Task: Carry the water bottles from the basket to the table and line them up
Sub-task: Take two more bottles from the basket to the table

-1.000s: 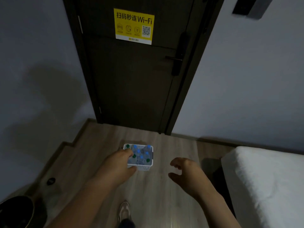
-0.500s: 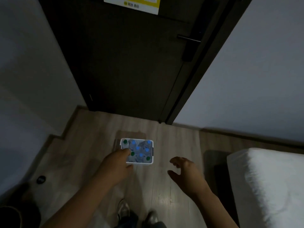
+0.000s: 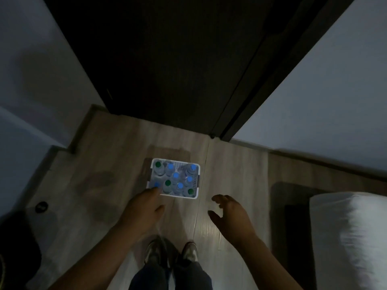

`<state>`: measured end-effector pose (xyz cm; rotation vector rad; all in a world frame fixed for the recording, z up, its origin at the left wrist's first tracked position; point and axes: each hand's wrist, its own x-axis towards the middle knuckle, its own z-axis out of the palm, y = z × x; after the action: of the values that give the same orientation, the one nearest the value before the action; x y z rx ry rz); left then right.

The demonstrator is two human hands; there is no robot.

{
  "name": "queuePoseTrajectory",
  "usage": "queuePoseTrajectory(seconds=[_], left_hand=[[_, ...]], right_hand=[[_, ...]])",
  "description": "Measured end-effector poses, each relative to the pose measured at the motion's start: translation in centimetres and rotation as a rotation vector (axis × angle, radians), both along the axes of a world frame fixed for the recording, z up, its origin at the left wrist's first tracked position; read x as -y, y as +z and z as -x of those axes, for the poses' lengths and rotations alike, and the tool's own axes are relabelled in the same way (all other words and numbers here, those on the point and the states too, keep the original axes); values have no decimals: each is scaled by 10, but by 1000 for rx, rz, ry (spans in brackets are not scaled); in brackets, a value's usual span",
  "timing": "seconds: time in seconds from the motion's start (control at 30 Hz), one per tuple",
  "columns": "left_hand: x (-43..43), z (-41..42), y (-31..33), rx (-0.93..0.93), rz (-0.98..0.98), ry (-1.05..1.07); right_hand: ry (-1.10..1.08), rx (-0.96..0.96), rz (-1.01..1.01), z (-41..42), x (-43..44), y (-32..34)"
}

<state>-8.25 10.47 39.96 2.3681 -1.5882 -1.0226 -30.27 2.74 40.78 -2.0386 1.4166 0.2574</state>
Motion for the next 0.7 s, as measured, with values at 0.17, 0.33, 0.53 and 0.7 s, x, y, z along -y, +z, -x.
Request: queuePoseTrajectory(seconds=[0.17, 0.33, 0.53, 0.7], left_hand=[[17, -1, -94, 25, 9, 9], [32, -6, -194, 18, -8, 55], [49, -14, -314, -35, 87, 113], [67, -25, -407, -71, 112, 152]], right_hand=[[11, 18, -29, -4, 22, -91], [11, 48, -30, -12, 42, -185], [-3, 90, -3, -21, 60, -302], [-30, 123, 10, -27, 77, -394]])
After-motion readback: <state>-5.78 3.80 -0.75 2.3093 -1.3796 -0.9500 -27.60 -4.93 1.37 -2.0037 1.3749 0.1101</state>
